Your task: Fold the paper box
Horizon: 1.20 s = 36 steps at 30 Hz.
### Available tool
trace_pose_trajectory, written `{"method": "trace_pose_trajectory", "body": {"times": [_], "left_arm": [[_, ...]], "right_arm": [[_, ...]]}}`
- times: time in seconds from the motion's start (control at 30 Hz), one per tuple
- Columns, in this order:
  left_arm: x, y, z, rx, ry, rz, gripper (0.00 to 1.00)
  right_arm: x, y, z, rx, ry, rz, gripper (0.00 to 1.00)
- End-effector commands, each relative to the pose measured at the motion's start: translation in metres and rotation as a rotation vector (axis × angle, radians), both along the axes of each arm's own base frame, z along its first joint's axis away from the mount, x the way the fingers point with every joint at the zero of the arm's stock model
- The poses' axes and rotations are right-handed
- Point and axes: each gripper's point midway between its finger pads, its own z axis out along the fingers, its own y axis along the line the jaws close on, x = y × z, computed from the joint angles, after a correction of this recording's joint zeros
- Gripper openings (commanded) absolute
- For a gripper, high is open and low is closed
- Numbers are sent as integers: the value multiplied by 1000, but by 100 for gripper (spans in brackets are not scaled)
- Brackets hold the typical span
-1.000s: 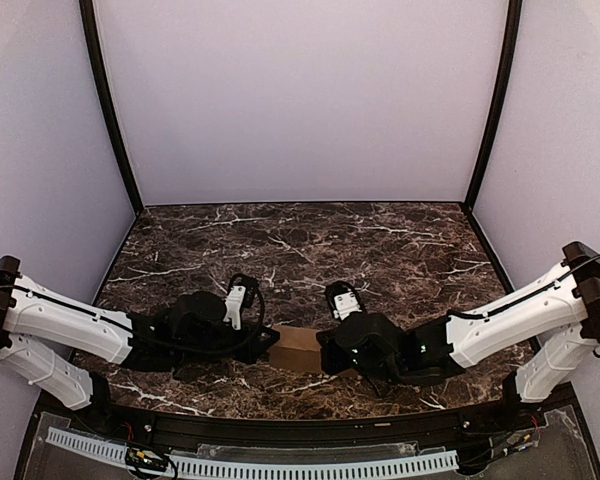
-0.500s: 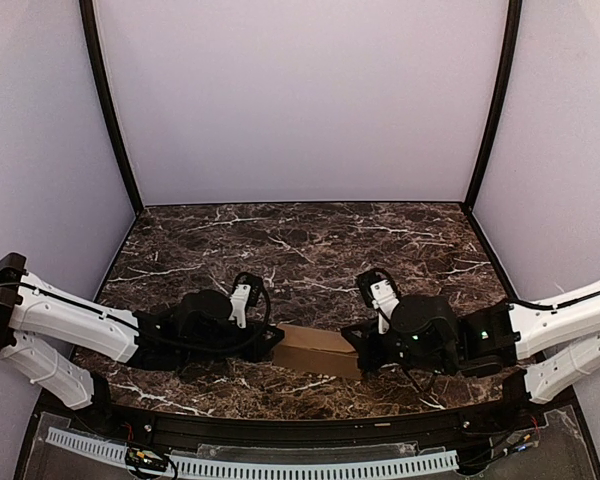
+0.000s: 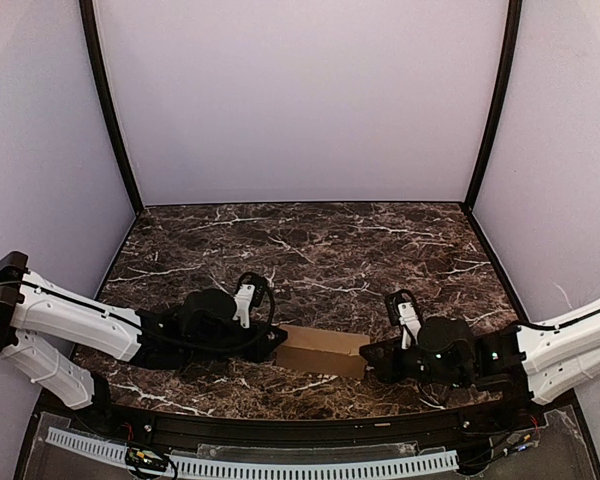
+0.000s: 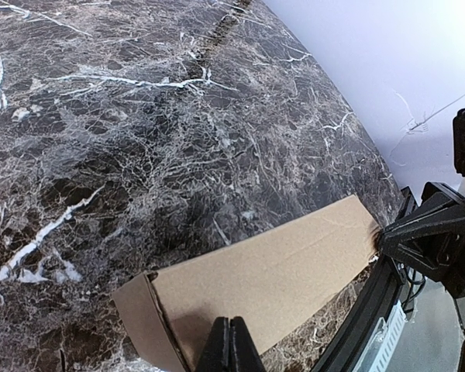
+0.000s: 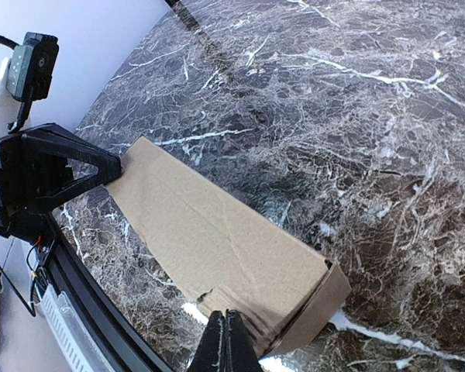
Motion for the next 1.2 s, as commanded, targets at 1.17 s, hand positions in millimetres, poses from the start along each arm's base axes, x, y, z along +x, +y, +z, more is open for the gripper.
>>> {"method": "trace_pose_trajectory", "body": {"times": [1.17], "left_arm": [[-20,41,-66,259,118,-10,1]], "right_arm": [[17,-21,-29,-134,39,-63,0]]}}
